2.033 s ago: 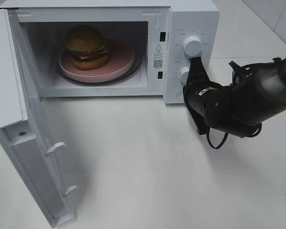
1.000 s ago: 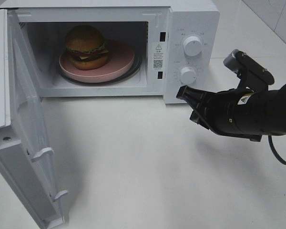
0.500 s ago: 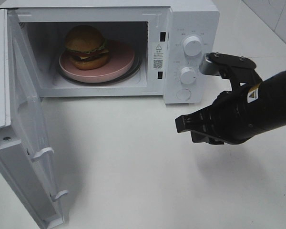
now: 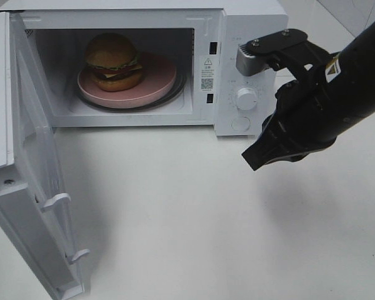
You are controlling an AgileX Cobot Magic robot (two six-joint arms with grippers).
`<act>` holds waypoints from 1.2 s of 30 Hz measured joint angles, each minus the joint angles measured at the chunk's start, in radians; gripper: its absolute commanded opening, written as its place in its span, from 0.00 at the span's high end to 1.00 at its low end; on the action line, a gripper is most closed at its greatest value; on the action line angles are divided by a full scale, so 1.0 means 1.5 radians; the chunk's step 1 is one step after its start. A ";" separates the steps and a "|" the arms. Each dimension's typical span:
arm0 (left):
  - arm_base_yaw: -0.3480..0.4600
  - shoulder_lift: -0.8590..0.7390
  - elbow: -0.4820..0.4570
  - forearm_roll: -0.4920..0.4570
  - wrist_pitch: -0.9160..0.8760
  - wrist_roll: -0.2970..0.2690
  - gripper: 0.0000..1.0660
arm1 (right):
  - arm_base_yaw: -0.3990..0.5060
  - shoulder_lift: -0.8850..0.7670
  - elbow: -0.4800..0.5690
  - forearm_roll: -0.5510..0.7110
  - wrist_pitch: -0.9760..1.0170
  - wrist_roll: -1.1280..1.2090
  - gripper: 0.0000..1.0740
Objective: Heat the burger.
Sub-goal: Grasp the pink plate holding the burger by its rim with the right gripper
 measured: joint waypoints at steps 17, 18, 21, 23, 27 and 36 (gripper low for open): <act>0.000 0.000 0.000 0.000 0.000 0.000 0.08 | 0.000 0.000 -0.037 -0.009 0.033 -0.477 0.63; 0.000 0.000 0.000 0.000 0.000 0.000 0.08 | 0.000 0.000 -0.037 -0.009 0.033 -0.487 0.57; 0.000 0.000 0.000 0.000 0.000 0.000 0.08 | 0.003 0.000 -0.037 -0.025 0.030 -0.509 0.29; 0.000 0.000 0.000 0.000 0.000 0.000 0.08 | 0.007 0.000 -0.037 -0.038 0.028 -0.510 0.23; 0.000 0.000 0.000 0.000 0.000 0.000 0.08 | 0.033 0.000 -0.037 -0.096 0.007 -0.511 0.09; 0.000 0.000 0.000 0.000 0.000 0.000 0.08 | 0.104 0.055 -0.059 -0.264 -0.033 -0.466 0.11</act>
